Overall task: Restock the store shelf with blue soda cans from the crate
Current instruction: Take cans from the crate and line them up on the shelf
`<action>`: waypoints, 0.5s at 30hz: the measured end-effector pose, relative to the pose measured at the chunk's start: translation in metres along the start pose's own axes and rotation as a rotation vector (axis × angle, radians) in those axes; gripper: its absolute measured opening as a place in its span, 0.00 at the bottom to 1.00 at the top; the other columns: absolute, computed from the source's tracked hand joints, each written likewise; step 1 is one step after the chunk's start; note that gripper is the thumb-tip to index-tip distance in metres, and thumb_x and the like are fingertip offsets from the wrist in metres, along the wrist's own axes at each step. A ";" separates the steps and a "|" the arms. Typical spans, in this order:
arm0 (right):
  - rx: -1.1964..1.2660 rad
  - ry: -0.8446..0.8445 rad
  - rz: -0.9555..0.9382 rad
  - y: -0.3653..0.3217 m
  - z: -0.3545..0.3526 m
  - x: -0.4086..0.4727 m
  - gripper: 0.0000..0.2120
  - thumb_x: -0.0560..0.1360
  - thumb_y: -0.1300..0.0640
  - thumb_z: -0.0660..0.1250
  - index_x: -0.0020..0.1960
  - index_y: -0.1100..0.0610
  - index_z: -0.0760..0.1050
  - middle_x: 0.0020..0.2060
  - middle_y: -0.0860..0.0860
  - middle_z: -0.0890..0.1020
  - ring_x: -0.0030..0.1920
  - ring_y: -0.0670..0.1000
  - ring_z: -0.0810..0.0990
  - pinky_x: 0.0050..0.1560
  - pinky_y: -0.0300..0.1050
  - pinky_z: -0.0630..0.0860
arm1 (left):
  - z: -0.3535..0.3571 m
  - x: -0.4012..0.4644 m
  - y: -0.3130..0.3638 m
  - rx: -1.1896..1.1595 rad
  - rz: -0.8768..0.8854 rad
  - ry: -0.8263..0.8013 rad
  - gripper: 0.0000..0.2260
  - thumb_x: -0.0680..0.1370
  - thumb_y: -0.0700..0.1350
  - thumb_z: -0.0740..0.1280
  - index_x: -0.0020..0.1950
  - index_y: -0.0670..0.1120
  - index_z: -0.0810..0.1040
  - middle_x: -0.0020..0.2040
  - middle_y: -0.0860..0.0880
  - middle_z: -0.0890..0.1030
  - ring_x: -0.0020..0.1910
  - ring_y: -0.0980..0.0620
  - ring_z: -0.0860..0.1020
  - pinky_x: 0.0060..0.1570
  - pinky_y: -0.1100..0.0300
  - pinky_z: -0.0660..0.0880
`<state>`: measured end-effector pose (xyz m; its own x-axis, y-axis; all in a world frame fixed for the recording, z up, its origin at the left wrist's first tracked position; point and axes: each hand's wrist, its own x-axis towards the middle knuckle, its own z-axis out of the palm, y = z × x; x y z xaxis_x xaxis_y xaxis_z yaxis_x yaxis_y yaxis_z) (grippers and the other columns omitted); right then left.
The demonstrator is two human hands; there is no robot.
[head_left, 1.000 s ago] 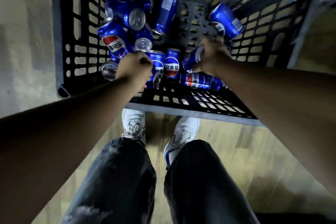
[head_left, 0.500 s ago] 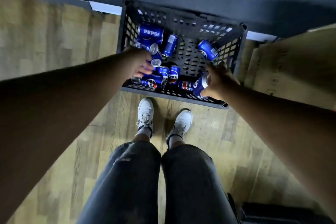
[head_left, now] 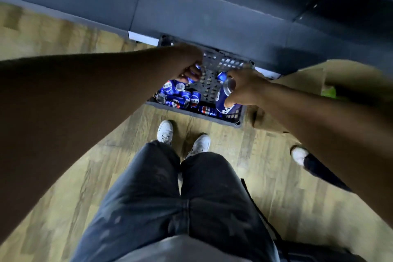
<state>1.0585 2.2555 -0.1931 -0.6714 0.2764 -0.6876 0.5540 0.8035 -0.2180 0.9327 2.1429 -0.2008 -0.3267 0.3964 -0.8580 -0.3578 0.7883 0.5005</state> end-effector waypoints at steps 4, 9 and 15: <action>-0.076 0.103 -0.038 -0.032 -0.048 -0.030 0.33 0.62 0.51 0.78 0.64 0.52 0.70 0.54 0.55 0.68 0.53 0.56 0.74 0.46 0.40 0.69 | -0.009 -0.032 0.007 0.137 0.010 0.032 0.11 0.81 0.44 0.55 0.40 0.45 0.70 0.33 0.47 0.77 0.27 0.54 0.75 0.31 0.65 0.65; -0.155 0.251 -0.127 -0.069 -0.121 -0.065 0.35 0.63 0.51 0.77 0.67 0.51 0.68 0.59 0.55 0.70 0.60 0.55 0.72 0.49 0.38 0.67 | -0.021 -0.077 0.046 0.116 0.053 0.073 0.14 0.82 0.48 0.53 0.52 0.41 0.74 0.39 0.45 0.83 0.29 0.51 0.78 0.36 0.62 0.68; -0.265 0.425 -0.229 -0.104 -0.207 -0.115 0.36 0.63 0.52 0.77 0.68 0.51 0.69 0.60 0.54 0.73 0.61 0.55 0.71 0.58 0.43 0.71 | -0.043 -0.141 0.096 -0.136 0.079 -0.117 0.30 0.82 0.59 0.46 0.69 0.35 0.65 0.56 0.36 0.79 0.53 0.42 0.79 0.50 0.52 0.74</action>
<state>0.9762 2.2488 0.0521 -0.9303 0.2233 -0.2911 0.2643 0.9582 -0.1098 0.9073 2.1423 -0.0270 -0.2573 0.5132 -0.8188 -0.4525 0.6847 0.5713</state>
